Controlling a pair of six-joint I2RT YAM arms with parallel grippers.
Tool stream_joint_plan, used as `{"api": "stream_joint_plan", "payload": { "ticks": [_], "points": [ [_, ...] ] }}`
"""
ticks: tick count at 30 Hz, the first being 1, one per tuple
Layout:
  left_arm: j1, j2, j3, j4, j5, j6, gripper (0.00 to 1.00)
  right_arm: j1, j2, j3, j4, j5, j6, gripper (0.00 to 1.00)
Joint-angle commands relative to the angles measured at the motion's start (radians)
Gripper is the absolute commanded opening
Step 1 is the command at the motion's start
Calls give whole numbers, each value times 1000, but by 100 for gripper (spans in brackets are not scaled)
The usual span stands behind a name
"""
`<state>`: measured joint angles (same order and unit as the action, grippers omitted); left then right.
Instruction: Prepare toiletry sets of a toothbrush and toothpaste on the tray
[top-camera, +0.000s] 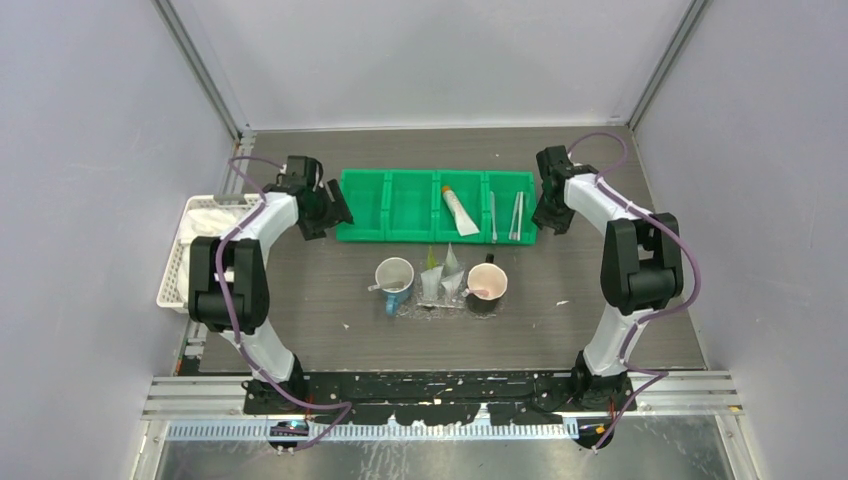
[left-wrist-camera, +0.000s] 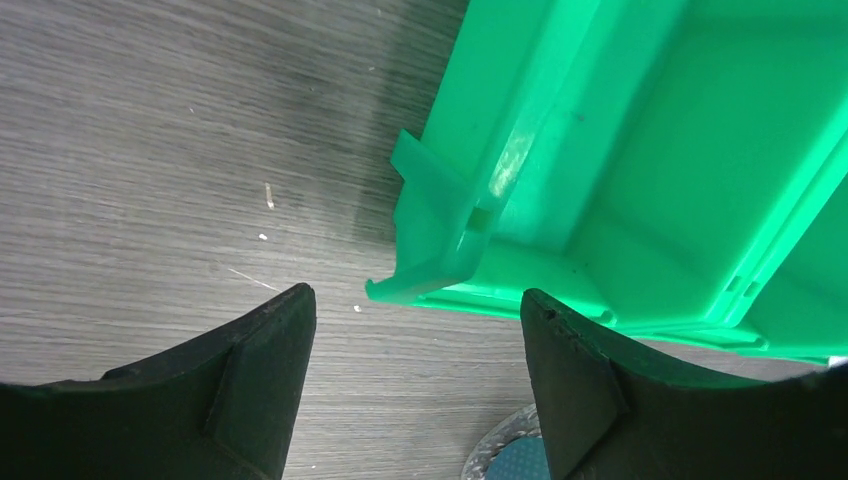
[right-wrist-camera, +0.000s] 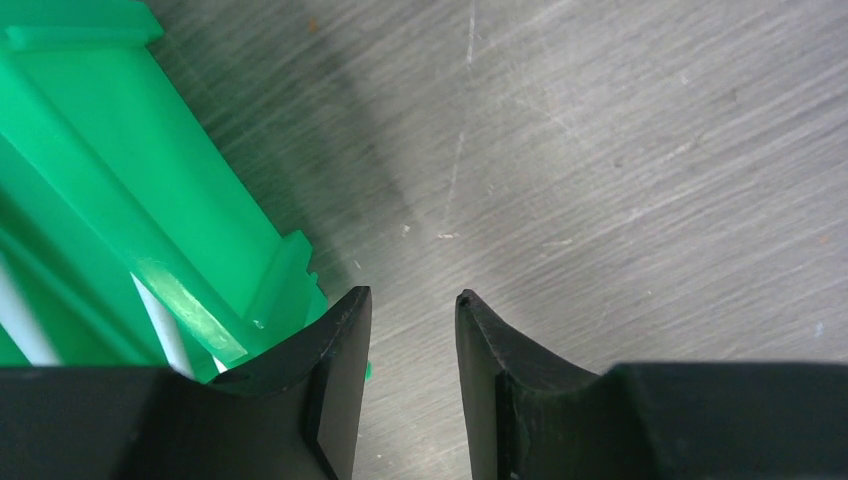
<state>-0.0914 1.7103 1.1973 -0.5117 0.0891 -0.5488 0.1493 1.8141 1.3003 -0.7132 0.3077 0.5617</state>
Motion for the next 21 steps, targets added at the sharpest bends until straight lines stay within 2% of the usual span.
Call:
{"api": "stream_joint_plan", "payload": {
  "ticks": [1, 8, 21],
  "points": [
    [1, -2, -33, 77, 46, 3, 75, 2, 26, 87, 47, -34, 0, 42],
    [-40, -8, -62, 97, 64, 3, 73, 0, 38, 133, 28, -34, 4, 42],
    [-137, 34, 25, 66, 31, 1, 72, -14, -42, 61, 40, -13, 2, 42]
  ]
}}
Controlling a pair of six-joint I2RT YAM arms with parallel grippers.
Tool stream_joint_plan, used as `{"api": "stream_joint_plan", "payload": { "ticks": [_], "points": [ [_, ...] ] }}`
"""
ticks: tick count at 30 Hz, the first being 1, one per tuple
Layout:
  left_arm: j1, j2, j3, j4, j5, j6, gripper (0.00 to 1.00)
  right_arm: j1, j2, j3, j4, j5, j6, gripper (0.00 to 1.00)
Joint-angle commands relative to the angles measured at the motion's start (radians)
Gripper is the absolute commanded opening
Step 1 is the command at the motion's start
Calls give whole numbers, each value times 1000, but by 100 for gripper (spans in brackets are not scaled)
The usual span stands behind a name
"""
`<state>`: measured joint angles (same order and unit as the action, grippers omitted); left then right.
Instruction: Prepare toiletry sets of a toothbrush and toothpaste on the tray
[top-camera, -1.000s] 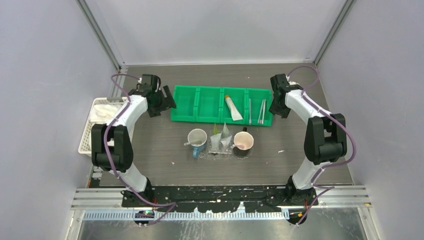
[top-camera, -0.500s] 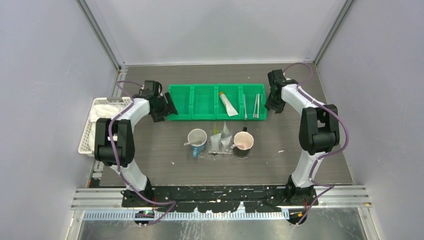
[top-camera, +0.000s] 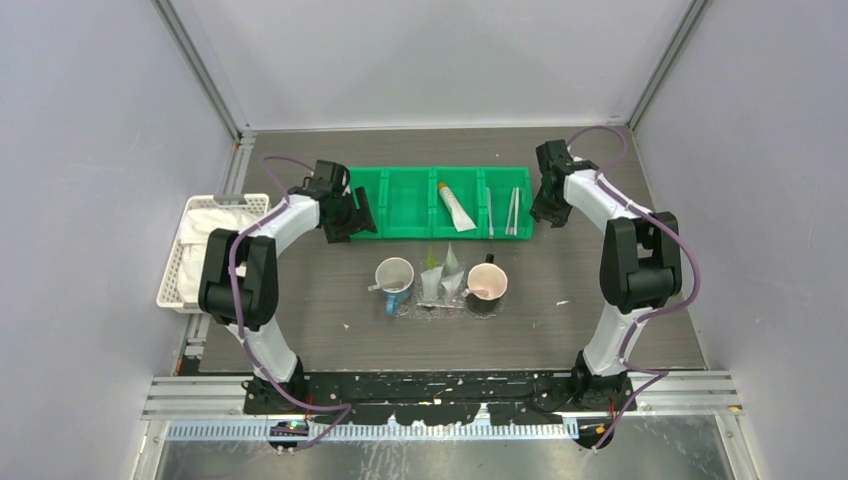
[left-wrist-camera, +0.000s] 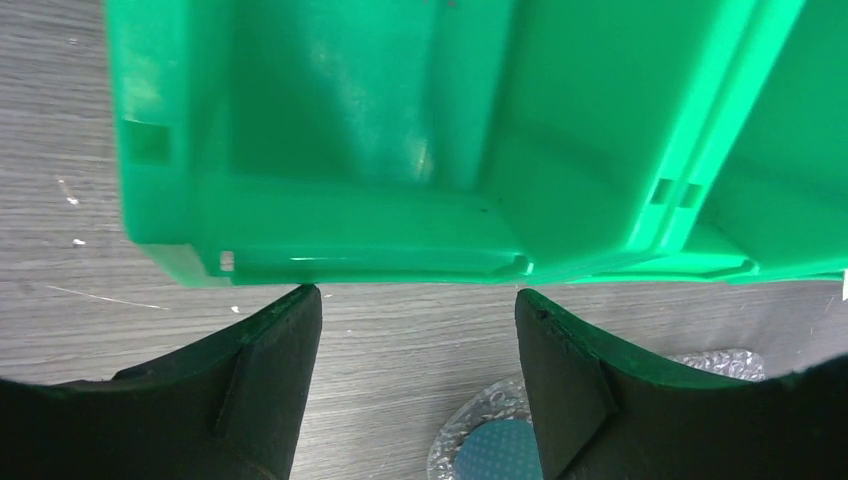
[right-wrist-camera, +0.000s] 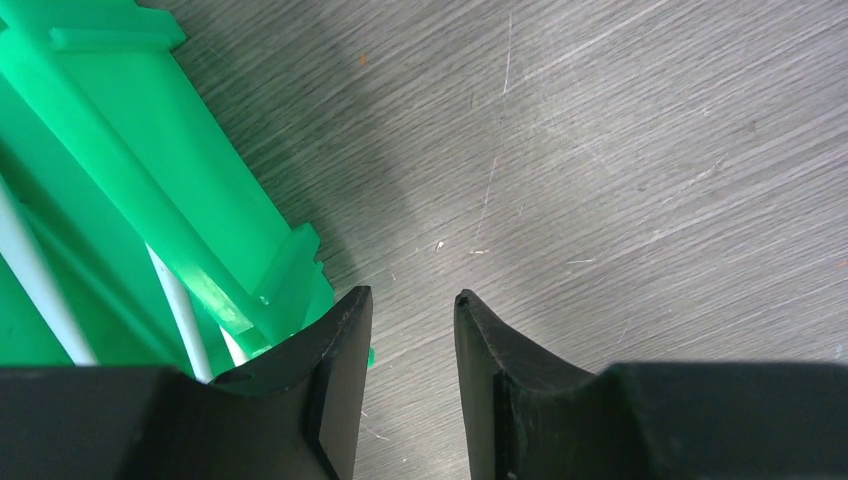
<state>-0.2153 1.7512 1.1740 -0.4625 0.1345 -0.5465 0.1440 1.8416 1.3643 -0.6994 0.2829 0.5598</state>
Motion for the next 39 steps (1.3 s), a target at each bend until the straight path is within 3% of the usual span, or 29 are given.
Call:
{"api": "stream_joint_plan", "payload": {
  "ticks": [1, 6, 10, 12, 13, 14, 19, 24, 27, 31, 39],
  "points": [
    [-13, -13, 46, 15, -22, -2, 72, -9, -70, -3, 28, 7, 5, 42],
    [-12, -50, 53, -9, -26, -4, 75, -10, -101, -8, 2, 52, 12, 42],
    [-12, -167, 53, -60, -35, 4, 79, -9, -245, -53, -12, 148, 11, 48],
    [-12, -260, 41, -71, -33, 7, 85, -10, -349, -85, -10, 143, 9, 50],
    [-13, -327, 36, -77, -28, 9, 94, -11, -389, -101, -7, 131, 3, 52],
    [-13, -379, 31, -85, -24, 13, 99, -10, -428, -115, -7, 105, 0, 53],
    [-15, -645, -38, -145, -60, 52, 100, -6, -594, -195, -20, -97, -38, 58],
    [-16, -952, -261, -114, -116, 49, 100, -3, -829, -378, 39, -260, -31, 61],
    [-16, -1079, -392, -90, -121, 15, 100, -3, -970, -487, 73, -305, -27, 73],
    [-16, -1121, -443, -111, -112, 2, 100, -2, -1062, -535, 76, -330, -23, 80],
    [-16, -1138, -401, -177, -111, 15, 100, -2, -1065, -516, 56, -342, -26, 81]
  ]
}}
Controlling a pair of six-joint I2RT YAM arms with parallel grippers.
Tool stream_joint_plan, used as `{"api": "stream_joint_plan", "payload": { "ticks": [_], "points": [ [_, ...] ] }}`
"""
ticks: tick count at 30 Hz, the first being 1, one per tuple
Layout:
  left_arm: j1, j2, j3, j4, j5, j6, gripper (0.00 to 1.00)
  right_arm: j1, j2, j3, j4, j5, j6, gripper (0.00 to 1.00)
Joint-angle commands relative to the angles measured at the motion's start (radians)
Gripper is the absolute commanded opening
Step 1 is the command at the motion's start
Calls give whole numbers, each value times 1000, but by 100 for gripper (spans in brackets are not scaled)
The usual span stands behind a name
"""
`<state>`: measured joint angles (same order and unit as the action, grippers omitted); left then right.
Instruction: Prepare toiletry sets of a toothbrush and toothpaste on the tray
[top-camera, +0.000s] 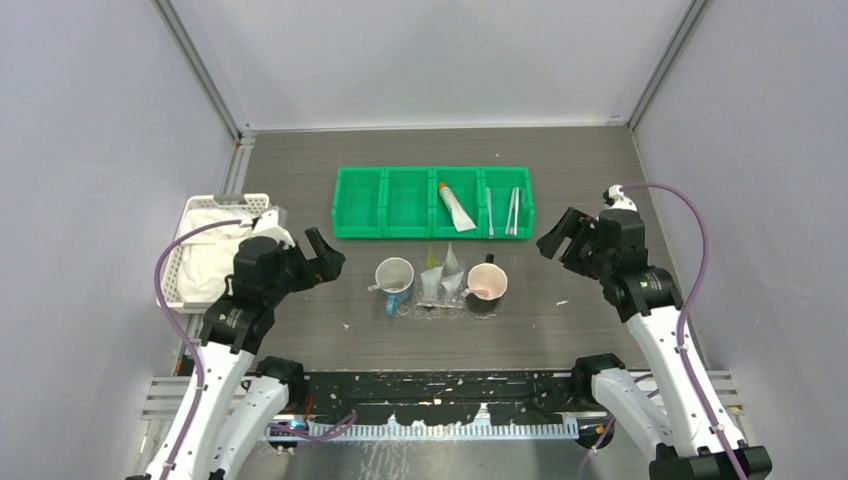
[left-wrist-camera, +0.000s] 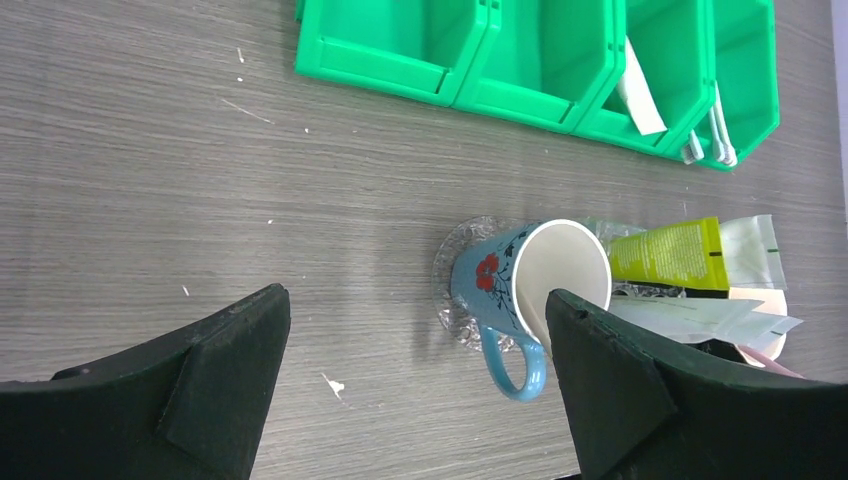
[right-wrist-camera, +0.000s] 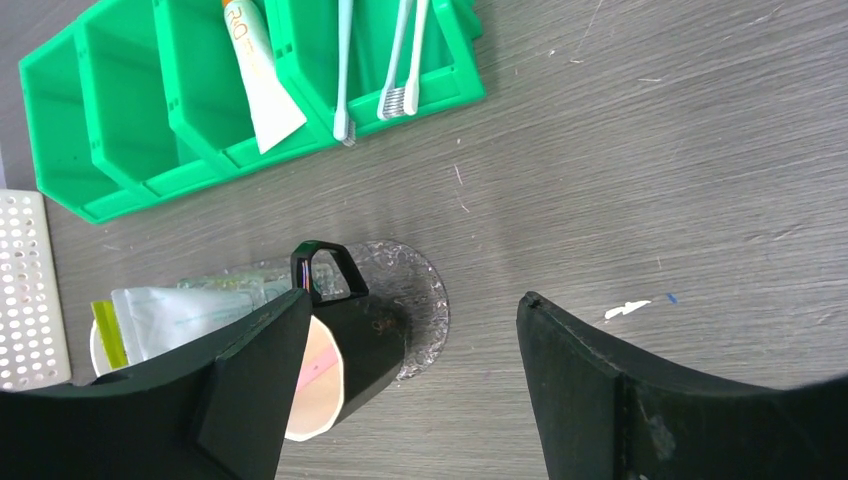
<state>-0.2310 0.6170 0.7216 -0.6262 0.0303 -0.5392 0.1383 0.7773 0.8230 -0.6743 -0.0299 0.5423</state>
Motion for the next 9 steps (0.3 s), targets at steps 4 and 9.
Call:
{"api": "stream_joint_plan", "payload": {
  "ticks": [4, 9],
  "points": [
    [-1, 11, 55, -14, -4, 10, 100, 4, -5, 22, 24, -21, -15, 81],
    [-1, 17, 53, -14, -11, 15, 100, 3, 18, 18, 36, 5, -19, 83]
  ]
}}
